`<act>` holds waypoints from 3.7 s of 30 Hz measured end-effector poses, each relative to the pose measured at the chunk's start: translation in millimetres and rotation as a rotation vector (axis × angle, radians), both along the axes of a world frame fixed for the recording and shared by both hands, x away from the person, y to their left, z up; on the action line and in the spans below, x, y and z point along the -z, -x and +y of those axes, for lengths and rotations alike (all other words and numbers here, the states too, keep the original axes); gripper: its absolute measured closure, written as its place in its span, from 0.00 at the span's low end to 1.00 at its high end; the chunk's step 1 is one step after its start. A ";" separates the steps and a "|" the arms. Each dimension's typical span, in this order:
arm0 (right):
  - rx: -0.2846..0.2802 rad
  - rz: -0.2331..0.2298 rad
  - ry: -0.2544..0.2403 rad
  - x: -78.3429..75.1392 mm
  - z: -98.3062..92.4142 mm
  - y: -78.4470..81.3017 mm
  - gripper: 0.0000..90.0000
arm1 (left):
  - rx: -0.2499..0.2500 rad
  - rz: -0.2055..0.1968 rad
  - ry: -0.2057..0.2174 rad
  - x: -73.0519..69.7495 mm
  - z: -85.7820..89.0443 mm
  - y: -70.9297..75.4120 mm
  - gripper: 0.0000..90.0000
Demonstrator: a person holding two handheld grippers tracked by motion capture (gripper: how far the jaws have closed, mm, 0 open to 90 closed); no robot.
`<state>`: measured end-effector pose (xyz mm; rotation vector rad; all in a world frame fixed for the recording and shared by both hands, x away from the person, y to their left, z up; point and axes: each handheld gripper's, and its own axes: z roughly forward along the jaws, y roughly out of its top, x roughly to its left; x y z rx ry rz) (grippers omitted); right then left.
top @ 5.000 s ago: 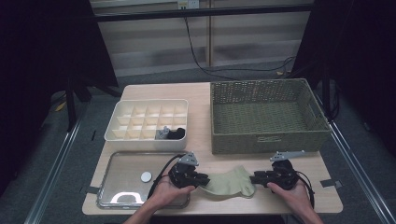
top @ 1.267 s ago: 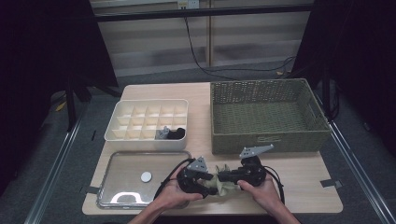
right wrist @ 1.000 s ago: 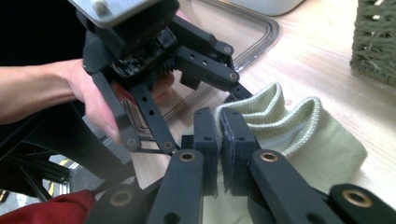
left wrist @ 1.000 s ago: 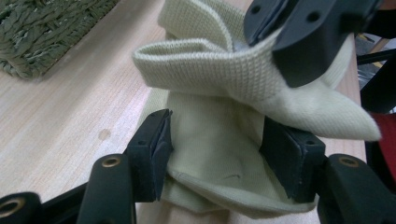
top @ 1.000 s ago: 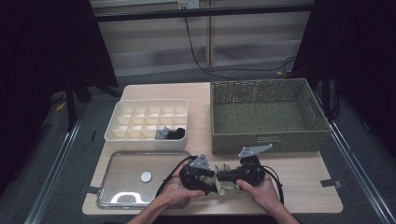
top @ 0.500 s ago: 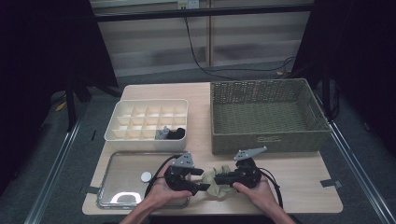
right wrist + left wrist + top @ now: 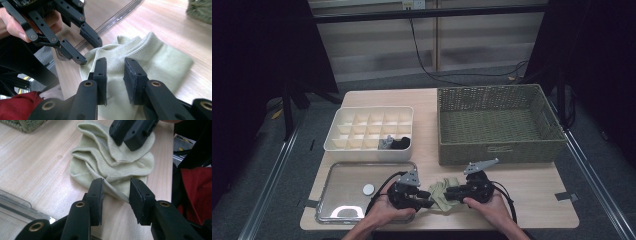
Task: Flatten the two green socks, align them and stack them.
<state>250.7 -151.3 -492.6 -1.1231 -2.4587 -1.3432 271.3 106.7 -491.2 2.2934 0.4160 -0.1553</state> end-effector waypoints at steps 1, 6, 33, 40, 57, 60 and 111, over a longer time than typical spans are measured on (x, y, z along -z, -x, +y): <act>-0.001 0.005 0.008 1.3 1.7 -0.4 0.76 | 0.000 0.000 0.000 0.0 0.0 0.0 0.68; -0.007 0.012 0.042 6.1 9.4 -0.5 0.70 | -0.001 0.008 -0.009 5.3 -4.3 -0.8 0.66; -0.063 -0.006 0.012 8.5 24.7 9.1 1.00 | -0.034 0.047 0.016 3.0 1.6 -3.8 0.63; -0.048 -0.006 0.002 8.3 21.1 9.8 0.90 | -0.039 0.026 0.036 -5.4 6.3 -5.9 0.64; 0.070 -0.044 -0.030 -8.9 -29.3 20.2 0.91 | 0.056 0.016 0.065 -12.4 -35.0 -5.4 0.87; 0.081 -0.041 -0.020 -7.7 -34.0 22.3 0.91 | 0.069 0.019 0.045 -9.6 -43.1 -8.3 0.87; 0.156 0.009 -0.020 9.4 -37.6 13.0 0.95 | -0.002 0.004 0.035 8.1 -62.1 -13.3 0.88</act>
